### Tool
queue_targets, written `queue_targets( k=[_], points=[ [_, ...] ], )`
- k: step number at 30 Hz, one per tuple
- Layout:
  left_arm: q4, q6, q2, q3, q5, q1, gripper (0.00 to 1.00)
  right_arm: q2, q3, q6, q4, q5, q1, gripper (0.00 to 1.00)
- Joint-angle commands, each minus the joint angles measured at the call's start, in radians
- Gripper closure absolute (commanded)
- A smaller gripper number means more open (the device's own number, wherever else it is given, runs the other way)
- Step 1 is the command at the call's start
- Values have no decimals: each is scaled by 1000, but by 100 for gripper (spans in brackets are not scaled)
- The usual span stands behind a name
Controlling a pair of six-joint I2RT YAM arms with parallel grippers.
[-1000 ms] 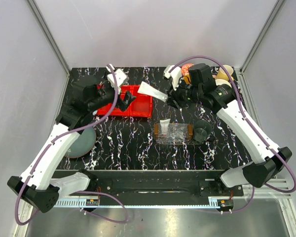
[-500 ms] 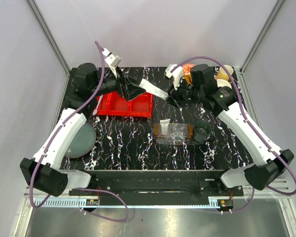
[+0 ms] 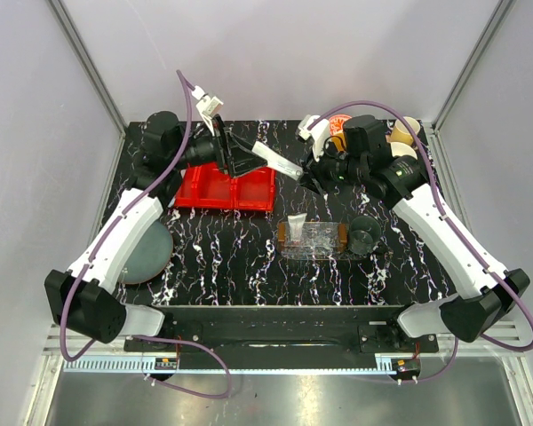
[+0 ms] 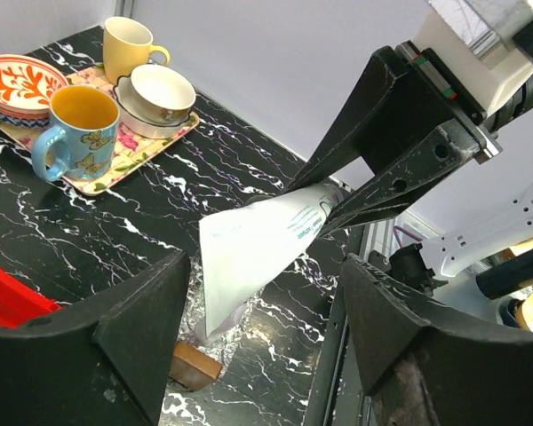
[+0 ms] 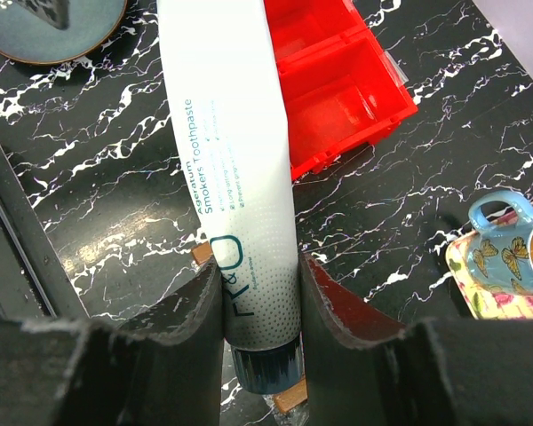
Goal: Prepare toiletry sets of a toothbrush and toothpaste on the tray
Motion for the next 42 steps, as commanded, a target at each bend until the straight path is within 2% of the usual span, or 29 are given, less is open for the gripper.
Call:
queue_targets(
  k=[1, 13, 22, 25, 29, 32, 34, 37, 38, 41, 42],
  points=[
    [87, -34, 6, -16, 46, 5, 29, -24, 31, 18, 78, -37, 7, 100],
    [115, -71, 31, -22, 77, -4, 45, -18, 30, 21, 82, -48, 6, 100],
    [115, -79, 51, -22, 76, -27, 52, -21, 25, 24, 86, -48, 7, 99],
    [115, -78, 55, -19, 82, -29, 60, -22, 19, 21, 86, -47, 7, 99],
    [119, -82, 57, -17, 86, -30, 77, -18, 13, 23, 89, -53, 6, 98],
    [119, -82, 61, -10, 92, -32, 84, -15, 7, 23, 88, -57, 7, 97],
    [119, -81, 63, -4, 95, -32, 94, -13, 0, 24, 88, -60, 6, 95],
    [119, -81, 69, 7, 98, -35, 100, -9, -4, 24, 79, -65, 6, 85],
    [119, -82, 71, 10, 99, -36, 100, -6, -3, 26, 75, -67, 7, 73],
    [115, -78, 77, 24, 99, -39, 100, -9, -4, 24, 63, -70, 7, 61],
    [106, -68, 80, 30, 100, -43, 100, -9, -9, 23, 63, -68, 7, 51]
  ],
)
